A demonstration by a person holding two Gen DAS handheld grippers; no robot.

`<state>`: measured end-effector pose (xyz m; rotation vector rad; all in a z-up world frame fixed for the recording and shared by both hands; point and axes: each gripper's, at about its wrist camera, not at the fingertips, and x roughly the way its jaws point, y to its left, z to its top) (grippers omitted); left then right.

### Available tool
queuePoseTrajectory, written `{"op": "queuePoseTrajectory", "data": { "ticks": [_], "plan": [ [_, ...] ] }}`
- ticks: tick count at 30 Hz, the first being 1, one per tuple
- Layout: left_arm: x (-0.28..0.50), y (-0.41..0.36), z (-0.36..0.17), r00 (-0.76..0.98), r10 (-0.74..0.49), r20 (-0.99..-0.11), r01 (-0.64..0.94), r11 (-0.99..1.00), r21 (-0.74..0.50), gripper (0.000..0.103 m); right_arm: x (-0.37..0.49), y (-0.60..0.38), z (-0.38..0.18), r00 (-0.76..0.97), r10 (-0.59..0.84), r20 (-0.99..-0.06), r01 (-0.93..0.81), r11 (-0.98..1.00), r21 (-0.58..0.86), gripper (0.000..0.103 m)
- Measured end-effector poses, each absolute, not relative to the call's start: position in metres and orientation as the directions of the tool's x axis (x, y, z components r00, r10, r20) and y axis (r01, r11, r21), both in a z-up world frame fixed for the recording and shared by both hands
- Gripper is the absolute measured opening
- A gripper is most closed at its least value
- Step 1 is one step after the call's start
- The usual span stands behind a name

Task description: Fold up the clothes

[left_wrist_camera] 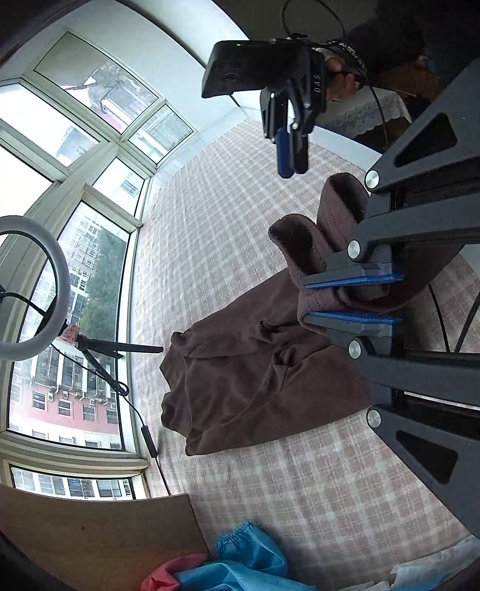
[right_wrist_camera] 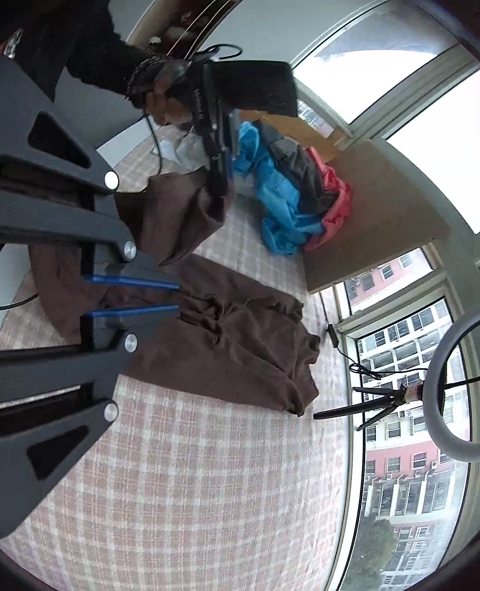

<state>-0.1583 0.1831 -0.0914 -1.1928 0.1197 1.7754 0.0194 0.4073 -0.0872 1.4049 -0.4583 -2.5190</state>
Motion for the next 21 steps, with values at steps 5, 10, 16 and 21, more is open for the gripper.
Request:
{"op": "queuePoseTrajectory", "data": {
  "ticks": [5, 10, 16, 21],
  "plan": [
    [-0.152, 0.173, -0.104, -0.048, 0.629, -0.776, -0.732, -0.551, -0.402, 0.011, 0.09, 0.378, -0.158, -0.434, -0.37, -0.821, 0.047, -0.92, 0.39, 0.026],
    [-0.134, 0.154, -0.103, -0.031, 0.621, -0.783, -0.742, -0.539, -0.399, 0.011, 0.138, 0.36, -0.207, -0.358, -0.475, -0.804, -0.115, -0.832, 0.543, 0.026],
    [-0.108, 0.129, -0.104, -0.023, 0.595, -0.804, -0.763, -0.53, -0.37, 0.011, 0.148, 0.33, -0.224, -0.458, -0.486, -0.744, -0.123, -0.795, 0.594, 0.047],
    [-0.08, 0.11, -0.108, -0.017, 0.578, -0.816, -0.782, -0.516, -0.349, 0.011, 0.152, 0.31, -0.242, -0.476, -0.423, -0.771, -0.117, -0.838, 0.532, 0.05]
  ]
}}
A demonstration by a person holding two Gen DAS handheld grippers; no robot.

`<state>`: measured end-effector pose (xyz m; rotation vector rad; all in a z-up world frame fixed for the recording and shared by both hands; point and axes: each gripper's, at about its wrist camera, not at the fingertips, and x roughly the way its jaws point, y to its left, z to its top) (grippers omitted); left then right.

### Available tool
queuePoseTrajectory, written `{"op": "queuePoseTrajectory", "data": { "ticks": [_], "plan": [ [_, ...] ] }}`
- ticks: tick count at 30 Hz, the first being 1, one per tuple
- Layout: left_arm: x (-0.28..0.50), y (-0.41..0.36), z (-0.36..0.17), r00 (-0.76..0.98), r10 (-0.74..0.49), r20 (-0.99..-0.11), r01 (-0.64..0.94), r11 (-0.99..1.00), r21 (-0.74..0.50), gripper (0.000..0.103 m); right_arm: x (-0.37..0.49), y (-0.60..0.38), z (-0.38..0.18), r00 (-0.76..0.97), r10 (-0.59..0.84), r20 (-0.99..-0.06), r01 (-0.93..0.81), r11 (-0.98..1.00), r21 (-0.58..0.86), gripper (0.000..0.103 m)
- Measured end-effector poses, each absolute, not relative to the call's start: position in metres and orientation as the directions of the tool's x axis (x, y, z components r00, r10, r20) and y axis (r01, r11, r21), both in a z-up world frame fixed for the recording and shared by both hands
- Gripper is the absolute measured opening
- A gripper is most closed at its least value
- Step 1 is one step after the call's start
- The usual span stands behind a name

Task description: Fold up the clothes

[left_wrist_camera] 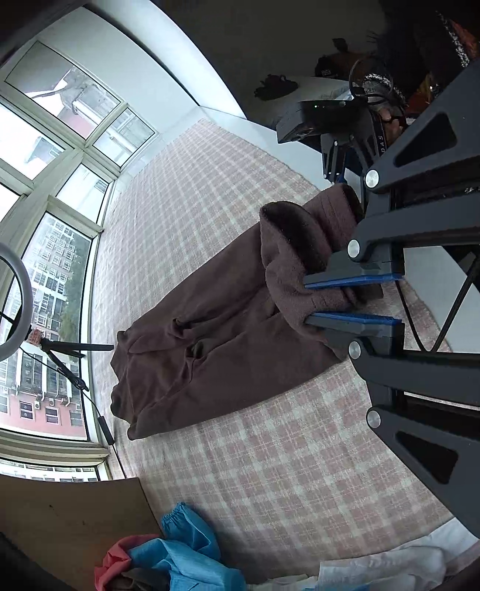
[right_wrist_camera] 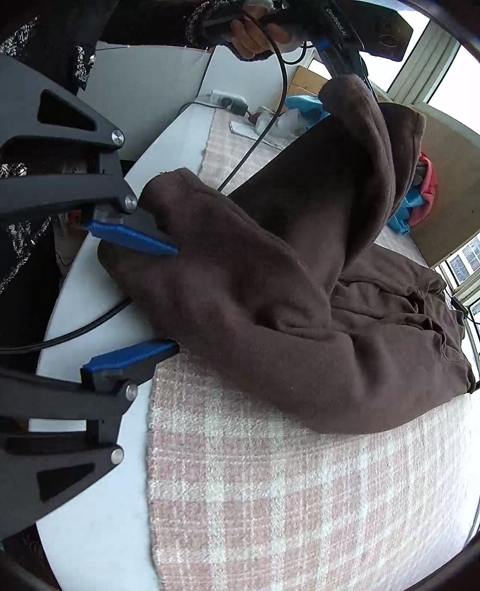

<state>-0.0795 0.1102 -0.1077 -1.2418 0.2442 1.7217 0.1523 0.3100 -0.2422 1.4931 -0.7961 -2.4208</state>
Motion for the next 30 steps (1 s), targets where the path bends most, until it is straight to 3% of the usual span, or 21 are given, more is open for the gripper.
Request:
{"op": "queuePoseTrajectory", "data": {
  "ticks": [2, 5, 6, 9, 12, 14, 17, 20, 24, 30],
  "plan": [
    [-0.061, 0.104, -0.114, 0.001, 0.563, -0.826, -0.793, -0.503, -0.344, 0.011, 0.156, 0.31, -0.243, -0.499, -0.437, -0.748, -0.111, -0.824, 0.556, 0.05],
    [-0.037, 0.096, -0.128, 0.051, 0.54, -0.84, -0.796, -0.486, -0.361, 0.011, 0.155, 0.319, -0.245, -0.477, -0.515, -0.713, -0.133, -0.759, 0.637, 0.019],
    [-0.03, 0.093, -0.131, 0.068, 0.537, -0.841, -0.792, -0.484, -0.372, 0.011, 0.156, 0.325, -0.243, -0.462, -0.528, -0.712, -0.151, -0.745, 0.65, 0.014],
    [-0.019, 0.087, -0.131, 0.116, 0.562, -0.819, -0.745, -0.496, -0.447, 0.011, 0.164, 0.344, -0.211, -0.436, -0.574, -0.693, -0.143, -0.716, 0.683, 0.012],
    [0.006, 0.089, -0.15, 0.162, 0.504, -0.848, -0.767, -0.476, -0.429, 0.014, 0.171, 0.362, -0.169, -0.408, -0.572, -0.711, -0.137, -0.732, 0.667, 0.012],
    [0.023, 0.09, -0.163, 0.19, 0.462, -0.866, -0.783, -0.462, -0.418, 0.03, 0.174, 0.366, -0.159, -0.379, -0.55, -0.744, -0.139, -0.762, 0.633, 0.015],
    [0.043, 0.087, -0.186, 0.207, 0.385, -0.899, -0.796, -0.468, -0.384, 0.031, 0.178, 0.357, -0.17, -0.299, -0.429, -0.853, -0.145, -0.862, 0.485, 0.052],
    [0.043, 0.082, -0.184, 0.16, 0.401, -0.902, -0.794, -0.491, -0.359, 0.031, 0.192, 0.354, -0.176, -0.378, -0.279, -0.883, -0.176, -0.914, 0.364, 0.052],
    [0.035, 0.1, -0.162, 0.114, 0.472, -0.874, -0.811, -0.464, -0.357, 0.031, 0.19, 0.336, -0.182, -0.475, -0.296, -0.829, -0.12, -0.911, 0.394, 0.04],
    [0.036, 0.12, -0.175, 0.103, 0.46, -0.882, -0.847, -0.424, -0.321, 0.031, 0.163, 0.266, -0.201, -0.397, -0.162, -0.903, 0.009, -0.985, 0.173, 0.042]
  ]
}}
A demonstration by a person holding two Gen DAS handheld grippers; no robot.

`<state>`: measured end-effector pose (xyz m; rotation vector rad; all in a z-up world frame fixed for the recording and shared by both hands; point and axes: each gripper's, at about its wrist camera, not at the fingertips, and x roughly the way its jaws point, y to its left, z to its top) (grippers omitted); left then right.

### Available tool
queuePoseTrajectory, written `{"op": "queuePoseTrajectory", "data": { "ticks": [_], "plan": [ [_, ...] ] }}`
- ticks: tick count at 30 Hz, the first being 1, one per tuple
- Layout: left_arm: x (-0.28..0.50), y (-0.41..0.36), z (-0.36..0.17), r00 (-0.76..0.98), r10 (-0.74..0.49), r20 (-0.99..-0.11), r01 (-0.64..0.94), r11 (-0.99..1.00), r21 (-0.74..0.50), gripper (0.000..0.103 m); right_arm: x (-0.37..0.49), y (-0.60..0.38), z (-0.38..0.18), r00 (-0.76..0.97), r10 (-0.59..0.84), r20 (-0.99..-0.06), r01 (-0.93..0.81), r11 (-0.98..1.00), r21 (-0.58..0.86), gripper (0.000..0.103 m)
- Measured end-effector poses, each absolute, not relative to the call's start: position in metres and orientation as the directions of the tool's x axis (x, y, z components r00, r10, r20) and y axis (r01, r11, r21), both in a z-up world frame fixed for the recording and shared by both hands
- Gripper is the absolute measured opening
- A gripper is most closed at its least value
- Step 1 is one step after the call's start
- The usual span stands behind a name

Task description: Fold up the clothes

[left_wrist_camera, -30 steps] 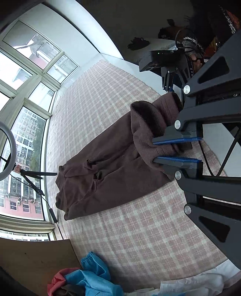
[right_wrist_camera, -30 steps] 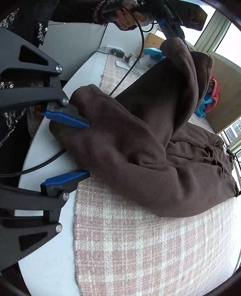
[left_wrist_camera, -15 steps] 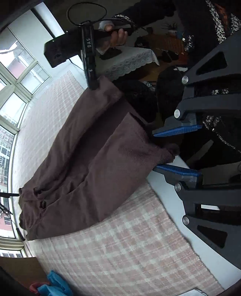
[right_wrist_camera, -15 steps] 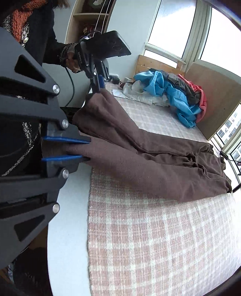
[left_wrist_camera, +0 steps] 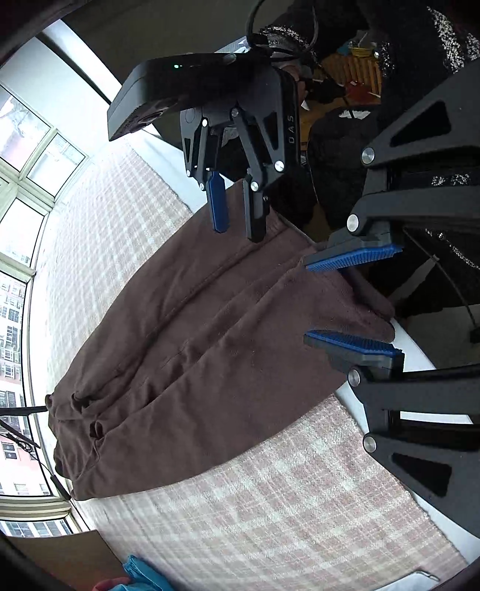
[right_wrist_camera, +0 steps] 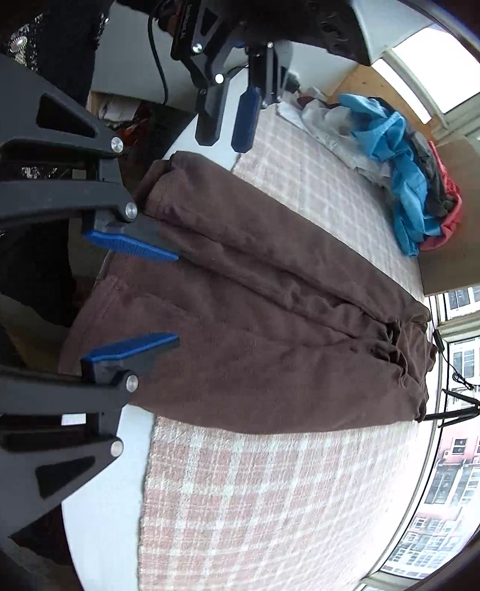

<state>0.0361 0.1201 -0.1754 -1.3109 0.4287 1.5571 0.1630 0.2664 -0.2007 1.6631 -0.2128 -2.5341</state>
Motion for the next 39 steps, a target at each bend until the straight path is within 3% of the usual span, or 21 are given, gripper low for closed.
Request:
{"op": "queuePoseTrajectory", "data": {
  "ticks": [3, 7, 9, 11, 16, 19, 25, 28, 31, 35, 39],
  "plan": [
    [0.036, 0.121, -0.191, 0.131, 0.449, -0.884, -0.835, -0.43, -0.342, 0.031, 0.162, 0.255, -0.223, -0.327, -0.04, -0.944, 0.032, -0.999, 0.031, 0.044],
    [0.033, 0.121, -0.204, 0.139, 0.438, -0.888, -0.819, -0.453, -0.351, 0.031, 0.171, 0.247, -0.23, -0.361, 0.012, -0.933, 0.119, -0.991, -0.058, 0.043],
    [0.031, 0.12, -0.206, 0.143, 0.44, -0.887, -0.814, -0.458, -0.358, 0.031, 0.169, 0.257, -0.229, -0.354, -0.028, -0.935, 0.103, -0.995, -0.01, 0.021],
    [0.031, 0.119, -0.206, 0.141, 0.44, -0.887, -0.815, -0.457, -0.357, 0.031, 0.165, 0.277, -0.225, -0.338, -0.114, -0.934, 0.052, -0.993, 0.102, 0.008],
    [0.031, 0.118, -0.202, 0.13, 0.44, -0.889, -0.82, -0.456, -0.346, 0.031, 0.171, 0.304, -0.196, -0.374, -0.304, -0.876, 0.011, -0.946, 0.324, 0.007],
    [0.03, 0.118, -0.201, 0.127, 0.438, -0.89, -0.819, -0.46, -0.343, 0.031, 0.173, 0.293, -0.179, -0.393, -0.356, -0.848, 0.074, -0.931, 0.357, 0.007],
    [0.018, 0.117, -0.185, 0.091, 0.438, -0.894, -0.839, -0.451, -0.306, 0.031, 0.164, 0.271, -0.228, -0.259, -0.365, -0.894, 0.095, -0.931, 0.353, 0.007],
    [0.006, 0.129, -0.166, 0.06, 0.464, -0.884, -0.859, -0.426, -0.282, 0.031, 0.17, 0.269, -0.212, -0.26, -0.375, -0.89, 0.121, -0.927, 0.355, 0.012],
    [-0.006, 0.147, -0.151, 0.03, 0.5, -0.866, -0.885, -0.389, -0.255, 0.031, 0.18, 0.291, -0.172, -0.355, -0.457, -0.815, 0.137, -0.888, 0.438, 0.012],
    [-0.004, 0.204, -0.15, 0.061, 0.54, -0.84, -0.917, -0.302, -0.261, 0.031, 0.164, 0.346, -0.14, -0.526, -0.311, -0.791, 0.011, -0.933, 0.36, 0.012],
    [-0.001, 0.25, -0.166, 0.118, 0.537, -0.835, -0.93, -0.235, -0.283, 0.031, 0.115, 0.383, -0.148, -0.575, -0.214, -0.79, -0.08, -0.946, 0.315, 0.008]
  ]
}}
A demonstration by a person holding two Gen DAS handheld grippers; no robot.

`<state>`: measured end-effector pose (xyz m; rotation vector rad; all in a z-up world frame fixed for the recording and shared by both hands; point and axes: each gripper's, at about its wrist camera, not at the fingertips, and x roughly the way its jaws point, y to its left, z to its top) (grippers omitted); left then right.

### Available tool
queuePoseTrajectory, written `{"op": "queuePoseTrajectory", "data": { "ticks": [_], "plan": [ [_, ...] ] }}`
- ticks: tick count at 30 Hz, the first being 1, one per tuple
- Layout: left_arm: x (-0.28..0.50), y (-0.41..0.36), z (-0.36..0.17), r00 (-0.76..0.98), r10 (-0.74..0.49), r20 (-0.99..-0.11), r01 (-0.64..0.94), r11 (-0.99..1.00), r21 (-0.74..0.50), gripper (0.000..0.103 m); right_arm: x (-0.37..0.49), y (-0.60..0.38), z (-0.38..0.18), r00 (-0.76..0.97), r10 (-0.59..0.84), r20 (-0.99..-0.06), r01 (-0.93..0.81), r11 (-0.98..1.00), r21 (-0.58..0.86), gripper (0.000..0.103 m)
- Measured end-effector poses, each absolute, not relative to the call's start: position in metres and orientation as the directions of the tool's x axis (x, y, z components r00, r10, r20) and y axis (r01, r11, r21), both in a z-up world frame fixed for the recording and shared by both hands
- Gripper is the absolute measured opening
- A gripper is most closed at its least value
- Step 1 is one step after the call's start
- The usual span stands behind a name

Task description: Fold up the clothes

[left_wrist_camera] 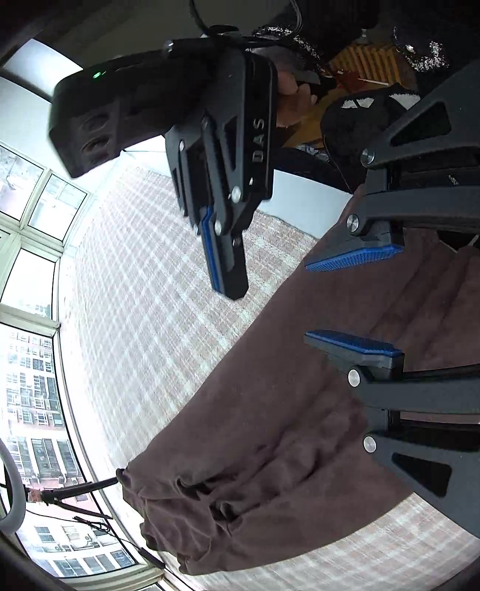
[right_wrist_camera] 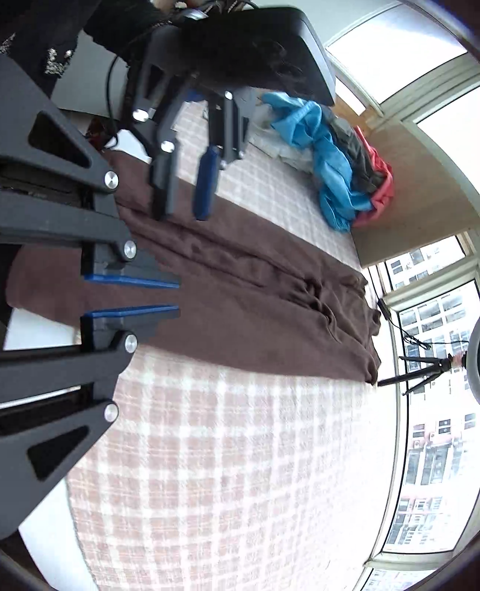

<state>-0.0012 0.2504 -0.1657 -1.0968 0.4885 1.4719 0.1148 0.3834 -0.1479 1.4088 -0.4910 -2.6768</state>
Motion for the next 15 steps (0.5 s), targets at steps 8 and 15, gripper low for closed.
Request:
{"op": "queuePoseTrajectory", "data": {
  "ticks": [8, 15],
  "plan": [
    [-0.005, 0.264, -0.222, 0.161, 0.407, -0.899, -0.923, -0.261, -0.283, 0.031, 0.021, 0.389, -0.218, -0.494, -0.227, -0.839, -0.066, -0.953, 0.297, 0.008],
    [0.003, 0.226, -0.2, 0.165, 0.452, -0.877, -0.907, -0.279, -0.315, 0.031, 0.068, 0.379, -0.211, -0.49, -0.183, -0.852, -0.025, -0.974, 0.223, 0.008]
  ]
}}
